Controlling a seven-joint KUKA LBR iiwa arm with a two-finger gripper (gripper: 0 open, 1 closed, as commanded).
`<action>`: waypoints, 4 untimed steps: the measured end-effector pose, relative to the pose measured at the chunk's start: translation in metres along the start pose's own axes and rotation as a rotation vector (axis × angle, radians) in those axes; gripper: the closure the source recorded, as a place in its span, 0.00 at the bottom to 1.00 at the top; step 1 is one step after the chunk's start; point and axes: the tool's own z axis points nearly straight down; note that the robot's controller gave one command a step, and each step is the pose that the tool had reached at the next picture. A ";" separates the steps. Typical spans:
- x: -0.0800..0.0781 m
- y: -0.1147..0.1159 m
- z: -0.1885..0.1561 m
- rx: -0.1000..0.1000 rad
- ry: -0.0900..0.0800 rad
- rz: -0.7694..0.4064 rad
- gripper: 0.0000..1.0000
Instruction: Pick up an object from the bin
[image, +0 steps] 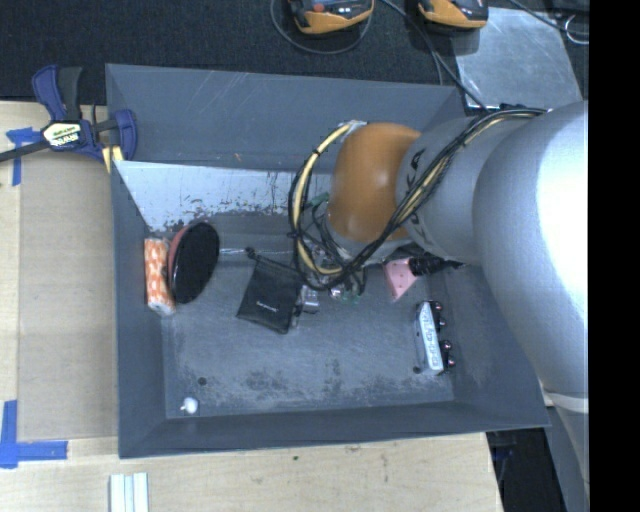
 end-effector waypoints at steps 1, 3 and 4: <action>0.005 0.038 0.000 -0.004 -0.002 -0.058 0.00; -0.003 0.086 0.000 -0.005 -0.007 -0.049 1.00; -0.003 0.086 0.000 -0.005 -0.007 -0.050 1.00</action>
Offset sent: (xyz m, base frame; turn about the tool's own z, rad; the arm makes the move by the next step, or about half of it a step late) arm -0.0005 0.0756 -0.0002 -0.0931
